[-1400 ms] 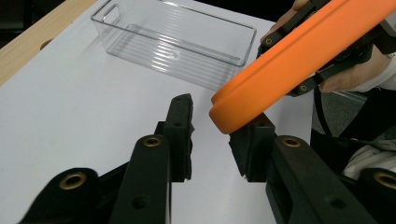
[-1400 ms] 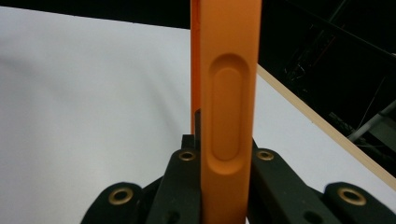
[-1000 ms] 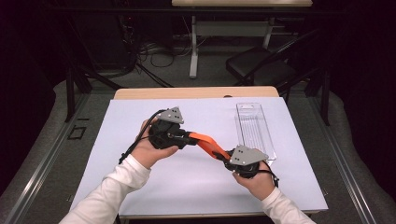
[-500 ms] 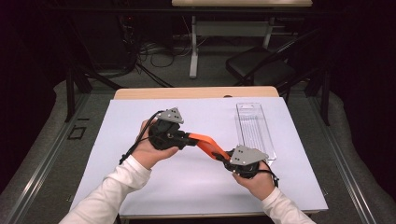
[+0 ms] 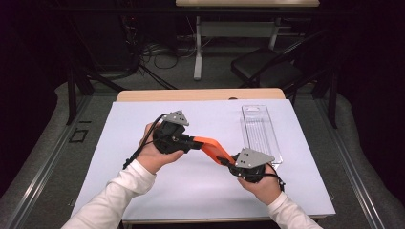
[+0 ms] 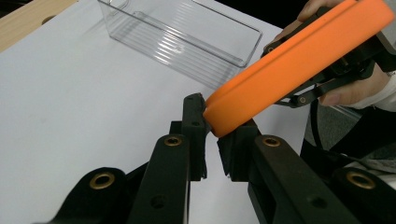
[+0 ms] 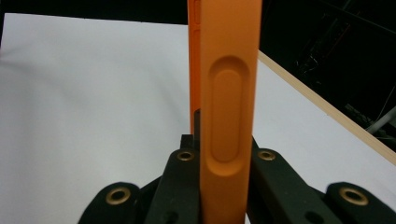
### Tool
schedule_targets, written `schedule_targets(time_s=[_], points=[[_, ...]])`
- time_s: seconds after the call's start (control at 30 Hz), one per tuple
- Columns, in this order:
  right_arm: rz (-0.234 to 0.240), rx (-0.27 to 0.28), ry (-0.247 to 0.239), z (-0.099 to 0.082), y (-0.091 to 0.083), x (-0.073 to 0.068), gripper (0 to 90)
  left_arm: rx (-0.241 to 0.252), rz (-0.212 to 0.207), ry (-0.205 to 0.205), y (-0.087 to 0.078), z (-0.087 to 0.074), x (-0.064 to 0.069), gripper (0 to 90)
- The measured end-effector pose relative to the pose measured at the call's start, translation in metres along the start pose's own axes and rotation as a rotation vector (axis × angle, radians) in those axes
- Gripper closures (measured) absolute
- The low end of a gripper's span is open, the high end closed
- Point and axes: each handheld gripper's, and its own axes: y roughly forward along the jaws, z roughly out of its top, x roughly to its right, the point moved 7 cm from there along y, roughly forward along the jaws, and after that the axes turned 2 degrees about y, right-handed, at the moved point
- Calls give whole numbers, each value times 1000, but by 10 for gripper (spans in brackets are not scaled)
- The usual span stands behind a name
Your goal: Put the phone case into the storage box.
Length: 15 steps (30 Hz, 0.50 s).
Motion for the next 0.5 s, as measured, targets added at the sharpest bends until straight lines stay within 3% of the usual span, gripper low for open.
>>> schedule_targets(time_s=[0.5], points=[[-9,7,27,2,0,0,803,-21,12,-51,3,0,-1,819]])
